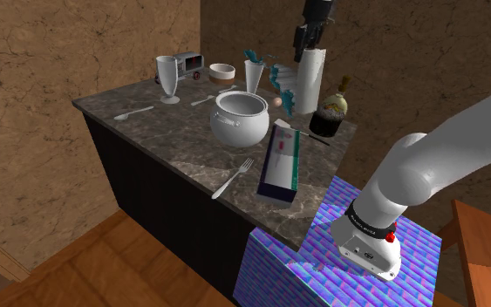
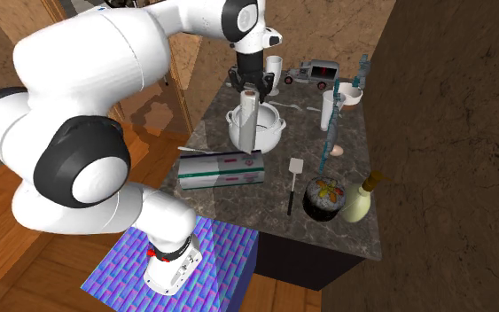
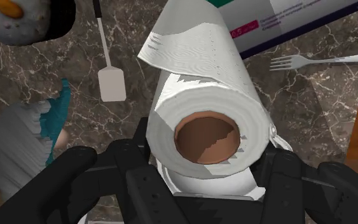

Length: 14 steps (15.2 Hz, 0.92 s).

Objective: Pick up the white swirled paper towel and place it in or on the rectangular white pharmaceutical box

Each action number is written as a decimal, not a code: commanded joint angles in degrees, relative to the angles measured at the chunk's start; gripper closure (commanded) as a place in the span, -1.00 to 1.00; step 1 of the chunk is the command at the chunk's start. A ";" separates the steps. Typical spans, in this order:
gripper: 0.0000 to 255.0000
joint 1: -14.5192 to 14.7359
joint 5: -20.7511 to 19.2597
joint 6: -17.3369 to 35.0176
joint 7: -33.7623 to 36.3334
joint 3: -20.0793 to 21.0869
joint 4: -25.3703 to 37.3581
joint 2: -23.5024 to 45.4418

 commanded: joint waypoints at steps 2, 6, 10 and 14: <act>1.00 0.69 0.31 -2.61 3.15 2.64 -2.03 -4.33; 1.00 1.74 1.57 -6.57 7.35 6.39 -3.28 -9.15; 1.00 2.65 3.06 -9.22 10.86 9.53 -4.47 -12.72; 1.00 2.64 3.01 -6.36 11.01 9.47 -8.37 -13.76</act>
